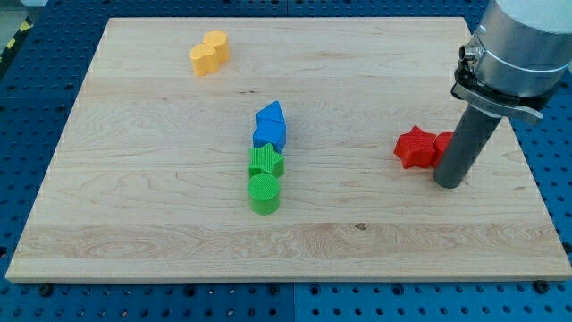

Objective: Move your arm parallel to the left of the red star

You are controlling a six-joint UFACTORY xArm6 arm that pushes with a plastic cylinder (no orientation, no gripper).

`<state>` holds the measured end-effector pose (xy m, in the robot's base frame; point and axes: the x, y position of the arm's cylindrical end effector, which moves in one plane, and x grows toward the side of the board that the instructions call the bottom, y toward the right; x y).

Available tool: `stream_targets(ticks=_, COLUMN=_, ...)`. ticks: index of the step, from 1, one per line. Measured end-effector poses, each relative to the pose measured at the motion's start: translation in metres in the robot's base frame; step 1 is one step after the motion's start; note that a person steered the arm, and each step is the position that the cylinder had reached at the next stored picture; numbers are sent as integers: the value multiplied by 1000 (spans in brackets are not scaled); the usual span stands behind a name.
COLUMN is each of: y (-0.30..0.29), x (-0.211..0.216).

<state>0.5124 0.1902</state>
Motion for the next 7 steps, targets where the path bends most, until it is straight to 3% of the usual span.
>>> stream_targets(ticks=1, y=17, x=17)
stream_targets(ticks=3, y=43, x=-17)
stream_targets(ticks=4, y=38, x=-11)
stream_targets(ticks=7, y=-73, x=26)
